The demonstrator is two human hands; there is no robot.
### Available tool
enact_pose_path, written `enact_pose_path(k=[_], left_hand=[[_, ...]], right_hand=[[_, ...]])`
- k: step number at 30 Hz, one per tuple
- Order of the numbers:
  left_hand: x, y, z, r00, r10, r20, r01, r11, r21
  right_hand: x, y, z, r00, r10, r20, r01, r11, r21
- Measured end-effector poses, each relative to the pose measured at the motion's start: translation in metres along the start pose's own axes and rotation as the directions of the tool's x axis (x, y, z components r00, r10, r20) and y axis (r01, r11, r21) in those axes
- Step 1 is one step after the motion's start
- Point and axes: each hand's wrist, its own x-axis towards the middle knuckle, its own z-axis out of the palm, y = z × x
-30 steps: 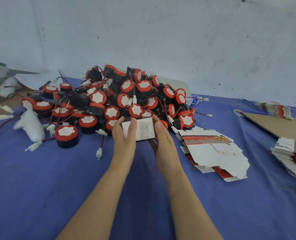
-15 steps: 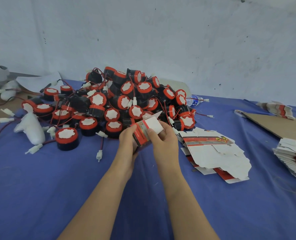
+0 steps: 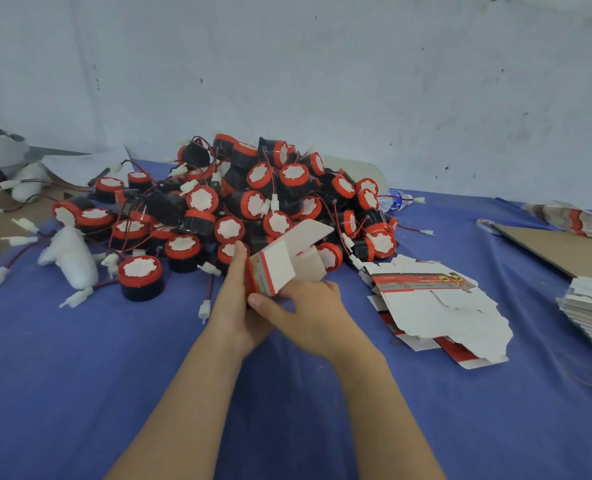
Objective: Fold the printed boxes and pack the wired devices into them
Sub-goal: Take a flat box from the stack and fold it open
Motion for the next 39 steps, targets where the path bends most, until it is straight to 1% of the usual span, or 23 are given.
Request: enact_pose_path(k=[2, 3, 5, 6, 8, 10, 12, 13, 15, 17, 19, 20, 21, 23, 24, 25, 27, 30, 33, 34, 36, 38, 39], left_hand=[[-0.001, -0.004, 0.005, 0.997, 0.015, -0.078, -0.004, 0.991, 0.132], [0.000, -0.006, 0.008, 0.987, 0.069, -0.142, -0.032, 0.967, 0.252], [0.002, -0.010, 0.014, 0.917, 0.311, -0.249, -0.139, 0.835, 0.532], [0.001, -0.011, 0.016, 0.884, 0.412, -0.223, -0.198, 0.760, 0.619], [0.001, -0.013, 0.018, 0.904, 0.408, -0.126, -0.218, 0.695, 0.685], [0.001, -0.011, 0.017, 0.932, 0.349, -0.097, -0.157, 0.630, 0.761], [0.002, -0.009, 0.011, 0.924, 0.353, -0.149, -0.123, 0.643, 0.756], [0.004, -0.007, 0.007, 0.900, 0.393, -0.190, -0.133, 0.660, 0.739], [0.003, -0.002, 0.002, 0.790, 0.536, -0.297, -0.154, 0.643, 0.750], [-0.001, 0.008, 0.000, 0.641, 0.676, -0.363, -0.245, 0.628, 0.739], [-0.008, 0.022, 0.001, 0.511, 0.756, -0.408, -0.373, 0.623, 0.687], [-0.010, 0.031, 0.000, 0.458, 0.772, -0.440, -0.414, 0.624, 0.663], [-0.012, 0.041, -0.002, 0.407, 0.782, -0.473, -0.446, 0.621, 0.644], [-0.017, 0.064, -0.011, 0.319, 0.785, -0.532, -0.487, 0.617, 0.618], [-0.021, 0.076, -0.016, 0.289, 0.775, -0.562, -0.501, 0.623, 0.601], [-0.025, 0.086, -0.020, 0.268, 0.766, -0.584, -0.519, 0.626, 0.582], [-0.034, 0.102, -0.028, 0.238, 0.767, -0.596, -0.542, 0.614, 0.573], [-0.046, 0.115, -0.042, 0.200, 0.784, -0.588, -0.588, 0.576, 0.568], [-0.051, 0.124, -0.055, 0.147, 0.768, -0.623, -0.643, 0.553, 0.530], [-0.052, 0.125, -0.057, 0.139, 0.757, -0.638, -0.658, 0.552, 0.512], [-0.049, 0.126, -0.059, 0.142, 0.734, -0.664, -0.673, 0.564, 0.479], [-0.046, 0.122, -0.057, 0.149, 0.717, -0.681, -0.677, 0.576, 0.458], [-0.044, 0.120, -0.056, 0.156, 0.714, -0.683, -0.681, 0.578, 0.448]], right_hand=[[-0.002, 0.003, -0.003, 0.999, 0.022, 0.048, -0.024, 0.999, 0.040], [-0.002, 0.003, -0.003, 0.998, 0.042, 0.044, -0.044, 0.998, 0.054], [0.000, 0.003, -0.001, 0.996, 0.091, -0.014, -0.090, 0.995, 0.033], [0.000, 0.002, -0.001, 0.992, 0.118, -0.049, -0.118, 0.993, 0.004], [0.001, 0.000, 0.002, 0.980, 0.169, -0.101, -0.177, 0.981, -0.084], [0.000, -0.002, 0.008, 0.975, 0.188, -0.117, -0.205, 0.967, -0.154], [-0.001, -0.004, 0.014, 0.985, 0.140, -0.100, -0.153, 0.980, -0.128], [-0.001, -0.005, 0.016, 0.991, 0.105, -0.086, -0.110, 0.992, -0.057], [-0.002, -0.010, 0.017, 0.989, 0.054, -0.141, -0.028, 0.984, 0.176], [-0.002, -0.019, 0.015, 0.938, 0.023, -0.346, 0.108, 0.929, 0.355], [0.000, -0.033, 0.014, 0.830, 0.011, -0.558, 0.252, 0.885, 0.392], [0.003, -0.040, 0.016, 0.797, 0.016, -0.603, 0.289, 0.868, 0.404], [0.007, -0.046, 0.019, 0.798, 0.028, -0.602, 0.296, 0.852, 0.432], [0.019, -0.060, 0.028, 0.890, 0.050, -0.452, 0.219, 0.824, 0.523], [0.026, -0.067, 0.037, 0.943, 0.035, -0.332, 0.152, 0.841, 0.519], [0.035, -0.073, 0.047, 0.977, 0.006, -0.215, 0.094, 0.887, 0.452], [0.053, -0.085, 0.073, 0.996, -0.081, -0.033, 0.087, 0.968, 0.234], [0.076, -0.110, 0.103, 0.975, -0.155, 0.156, 0.156, 0.988, 0.006], [0.091, -0.125, 0.117, 0.976, -0.111, 0.189, 0.127, 0.989, -0.073], [0.094, -0.127, 0.119, 0.977, -0.093, 0.189, 0.112, 0.990, -0.090], [0.096, -0.128, 0.116, 0.959, -0.105, 0.264, 0.140, 0.983, -0.115], [0.089, -0.125, 0.108, 0.941, -0.141, 0.306, 0.144, 0.989, 0.011], [0.084, -0.120, 0.098, 0.962, -0.128, 0.241, 0.095, 0.985, 0.143]])
